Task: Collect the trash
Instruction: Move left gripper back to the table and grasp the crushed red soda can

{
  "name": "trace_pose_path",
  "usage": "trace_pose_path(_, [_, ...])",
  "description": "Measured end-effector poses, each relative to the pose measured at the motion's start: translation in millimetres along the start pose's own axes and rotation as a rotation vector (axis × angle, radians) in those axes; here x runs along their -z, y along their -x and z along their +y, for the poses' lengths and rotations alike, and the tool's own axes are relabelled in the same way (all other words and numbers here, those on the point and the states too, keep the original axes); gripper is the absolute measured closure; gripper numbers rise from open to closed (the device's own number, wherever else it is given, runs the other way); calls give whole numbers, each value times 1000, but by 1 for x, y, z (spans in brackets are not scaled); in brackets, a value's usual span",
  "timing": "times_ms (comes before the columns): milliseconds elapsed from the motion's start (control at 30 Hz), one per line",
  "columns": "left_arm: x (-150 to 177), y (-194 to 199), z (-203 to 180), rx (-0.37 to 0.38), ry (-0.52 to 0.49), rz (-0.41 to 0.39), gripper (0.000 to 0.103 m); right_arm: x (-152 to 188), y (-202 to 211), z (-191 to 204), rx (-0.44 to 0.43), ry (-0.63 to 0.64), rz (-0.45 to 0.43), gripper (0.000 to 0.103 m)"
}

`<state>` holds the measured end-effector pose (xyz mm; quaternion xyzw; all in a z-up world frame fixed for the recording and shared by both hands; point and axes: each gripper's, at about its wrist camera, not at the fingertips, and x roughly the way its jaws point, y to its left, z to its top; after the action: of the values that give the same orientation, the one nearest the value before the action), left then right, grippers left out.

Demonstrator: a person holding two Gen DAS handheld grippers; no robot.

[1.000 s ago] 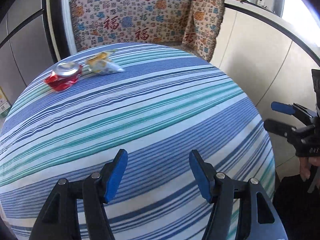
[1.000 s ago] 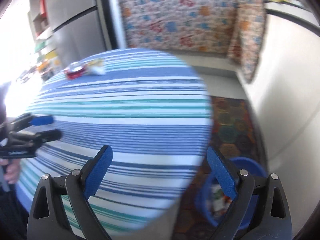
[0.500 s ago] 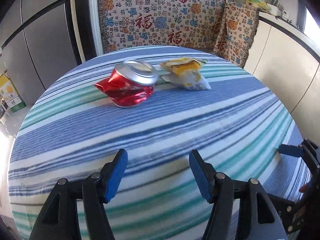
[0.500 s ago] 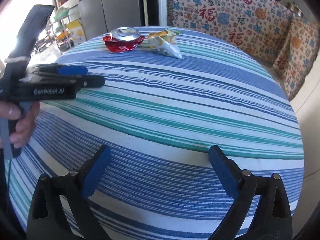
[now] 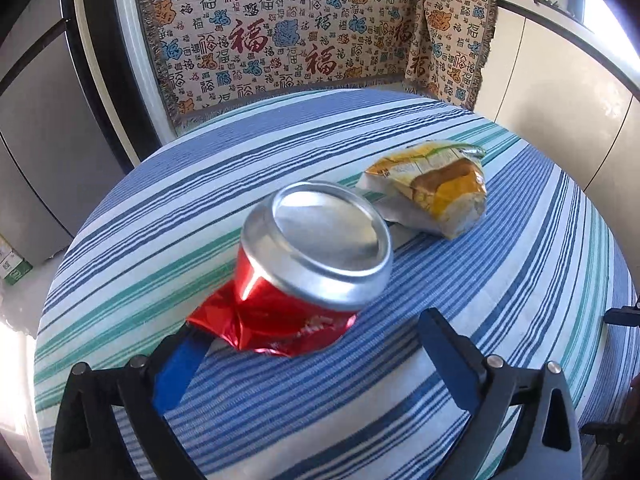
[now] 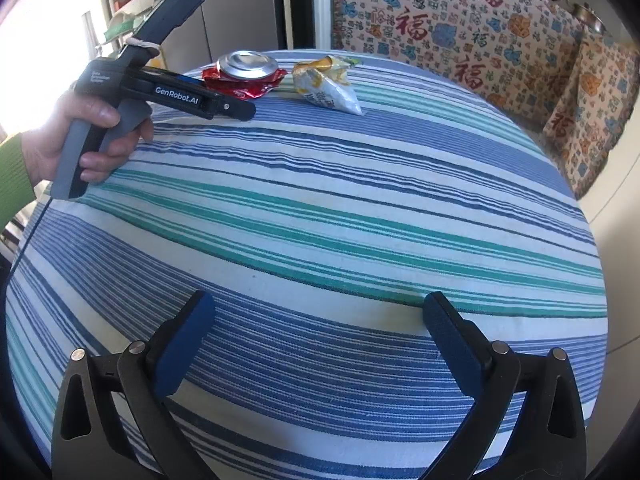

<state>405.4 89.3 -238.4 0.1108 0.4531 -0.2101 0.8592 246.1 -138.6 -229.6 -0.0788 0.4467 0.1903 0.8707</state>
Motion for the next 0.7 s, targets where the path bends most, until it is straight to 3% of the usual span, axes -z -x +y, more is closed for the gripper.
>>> trace_pose_path(233, [-14,-7,14,39,15,-23,2,0,0,0,1,-2,2,0])
trace_pose_path(300, [-13,-4,13,45,2,-41,13,0,0,0,1,-2,2,0])
trace_pose_path(367, [-13,-2,8,23,-22,-54,34,0,0,-1,0,-2,2,0])
trace_pose_path(533, [1,10,5,14,40,-71,40,1,0,-1,-1,-1,3,0])
trace_pose_path(700, [37,38,0,-137,169,-63,40,1,0,-1,-2,-2,4,0])
